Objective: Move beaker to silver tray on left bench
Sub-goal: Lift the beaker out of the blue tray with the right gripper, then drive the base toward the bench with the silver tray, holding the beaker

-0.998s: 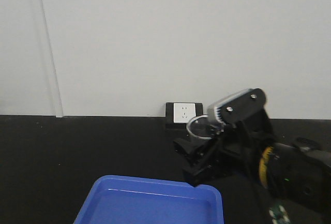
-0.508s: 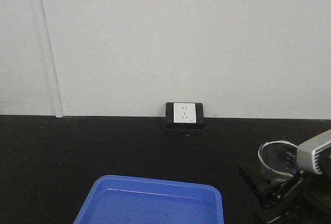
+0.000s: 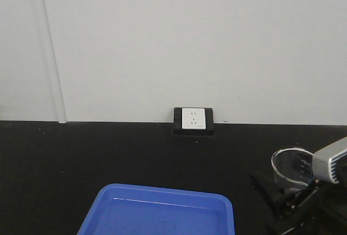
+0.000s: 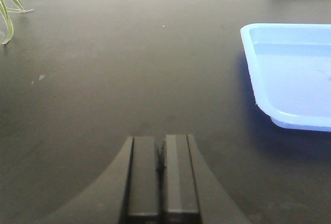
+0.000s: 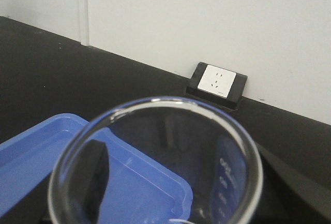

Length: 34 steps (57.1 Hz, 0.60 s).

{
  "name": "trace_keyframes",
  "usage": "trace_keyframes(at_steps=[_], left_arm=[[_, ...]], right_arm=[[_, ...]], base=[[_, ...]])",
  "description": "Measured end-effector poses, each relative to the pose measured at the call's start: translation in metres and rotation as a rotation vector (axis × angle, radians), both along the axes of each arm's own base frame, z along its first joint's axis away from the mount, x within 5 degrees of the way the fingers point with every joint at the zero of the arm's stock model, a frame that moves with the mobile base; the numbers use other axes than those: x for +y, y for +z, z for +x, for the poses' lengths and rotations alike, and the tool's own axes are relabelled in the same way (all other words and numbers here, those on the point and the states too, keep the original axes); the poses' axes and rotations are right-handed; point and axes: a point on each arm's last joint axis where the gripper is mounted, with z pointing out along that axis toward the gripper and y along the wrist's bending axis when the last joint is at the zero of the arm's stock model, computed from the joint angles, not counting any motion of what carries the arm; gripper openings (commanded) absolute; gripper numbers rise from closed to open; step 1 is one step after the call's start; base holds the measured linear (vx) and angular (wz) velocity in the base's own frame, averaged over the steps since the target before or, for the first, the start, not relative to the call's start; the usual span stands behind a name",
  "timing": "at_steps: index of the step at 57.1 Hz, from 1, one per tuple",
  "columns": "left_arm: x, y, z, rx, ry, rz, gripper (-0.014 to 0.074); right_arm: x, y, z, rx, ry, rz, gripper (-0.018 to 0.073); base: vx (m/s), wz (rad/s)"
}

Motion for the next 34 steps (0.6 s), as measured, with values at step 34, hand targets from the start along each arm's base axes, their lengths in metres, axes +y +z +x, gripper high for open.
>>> trace_keyframes(at_steps=[34], left_arm=[[0.0,0.0,0.0,0.0,0.0,0.0,0.0001]], right_arm=[[-0.0001,0.0,0.0,0.0,-0.001,0.0,-0.0008]], base=[[-0.02,-0.04]])
